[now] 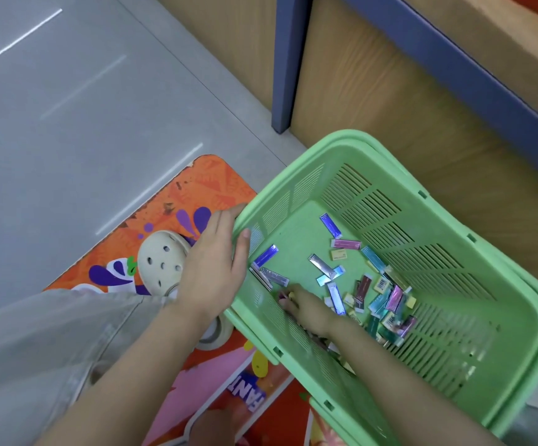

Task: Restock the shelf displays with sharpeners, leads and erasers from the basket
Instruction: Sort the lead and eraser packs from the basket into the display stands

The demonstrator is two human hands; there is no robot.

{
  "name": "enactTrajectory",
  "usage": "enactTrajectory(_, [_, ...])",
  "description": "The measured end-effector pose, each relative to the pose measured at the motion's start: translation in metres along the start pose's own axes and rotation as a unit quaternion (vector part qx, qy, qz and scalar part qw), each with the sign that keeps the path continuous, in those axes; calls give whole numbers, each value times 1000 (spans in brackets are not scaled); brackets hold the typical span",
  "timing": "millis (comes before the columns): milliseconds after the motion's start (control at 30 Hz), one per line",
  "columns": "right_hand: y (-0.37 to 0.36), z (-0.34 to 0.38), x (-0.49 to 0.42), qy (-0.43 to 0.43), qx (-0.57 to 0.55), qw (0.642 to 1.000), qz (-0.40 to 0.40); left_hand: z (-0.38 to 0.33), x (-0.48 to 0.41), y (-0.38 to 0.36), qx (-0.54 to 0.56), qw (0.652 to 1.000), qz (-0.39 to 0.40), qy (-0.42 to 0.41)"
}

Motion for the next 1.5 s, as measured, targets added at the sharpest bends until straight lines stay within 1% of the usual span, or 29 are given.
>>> enactTrajectory(100, [14,14,12,16,-19,1000,-17,-1,1,2,-51,998,-30,2])
enactTrajectory(167, [28,22,24,20,-42,999,-23,-13,8,4,-67,996,-62,-25])
enactTrajectory(233, [46,34,43,33,-76,996,-31,-33,18,3,-26,995,-78,-57])
enactTrajectory(267, [54,41,52,41,-99,993,-39,-39,22,-2,5,996,-74,-54])
enactTrajectory(300, [62,47,62,50,-125,990,-50,-45,26,-8,49,996,-65,-29])
enactTrajectory(333, [69,54,73,62,-156,984,-58,-48,29,-14,104,993,-52,18])
enactTrajectory(367, [75,59,82,72,-183,978,-67,-49,33,-24,168,982,-30,86])
enactTrajectory(400, [80,62,89,79,-201,973,-80,-45,37,-37,236,957,3,171])
enactTrajectory(433, [85,64,97,85,-215,969,-93,-43,44,-54,310,914,48,258])
enactTrajectory(467, [89,67,104,91,-225,964,-107,-46,50,-70,386,857,92,329])
enactTrajectory(500, [92,70,111,95,-232,961,-121,-50,55,-83,447,803,120,374])
enactTrajectory(533, [95,73,118,96,-235,958,-134,-55,57,-92,489,769,129,391])
enactTrajectory(567, [97,75,123,96,-234,956,-147,-60,57,-95,515,753,126,390])
enactTrajectory(667, [99,86,139,105,-165,967,-161,-73,57,-94,547,734,112,386])
enactTrajectory(767, [96,92,151,109,-44,985,-129,-79,53,-85,549,739,112,375])
enactTrajectory(800, [94,96,157,125,10,984,-126,-81,51,-82,554,737,112,370])
enactTrajectory(833, [94,101,162,153,77,975,-144,-83,49,-80,558,736,115,365])
enactTrajectory(867, [96,108,168,194,153,949,-194,-84,48,-78,555,740,119,360])
enactTrajectory(900, [99,115,174,240,215,913,-252,-86,48,-76,551,745,119,356])
enactTrajectory(933, [102,118,178,279,250,877,-301,-87,47,-75,546,751,117,351])
enactTrajectory(967, [108,117,180,294,237,863,-337,-88,47,-74,536,762,114,346])
enactTrajectory(1033, [119,109,178,307,134,873,-354,-88,47,-72,505,788,113,333])
enactTrajectory(1100, [131,96,168,281,13,895,-346,-85,45,-67,478,807,106,329])
enactTrajectory(1167, [139,73,150,238,-45,908,-341,-79,40,-63,467,814,96,333])
enactTrajectory(1233, [141,40,125,176,-12,927,-331,-72,37,-60,464,813,91,339])
enactTrajectory(1267, [139,19,110,138,13,941,-309,-68,36,-60,464,811,90,346])
enactTrajectory(1367, [117,-47,72,8,47,980,-193,-57,35,-60,461,806,95,359])
enactTrajectory(1433, [99,-76,55,-27,58,987,-146,-51,34,-59,459,805,98,363])
enactTrajectory(1500, [88,-91,44,-35,85,985,-144,-45,32,-60,452,806,102,369])
Point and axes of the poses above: each hand's wrist, its own x-axis away from the middle knuckle, its own y-axis out of the back of the hand, z = x × y, the point moved 7 cm from there along -x, towards the middle knuckle, and after that the axes turned 1 degree about -z, right-handed, at the moved point
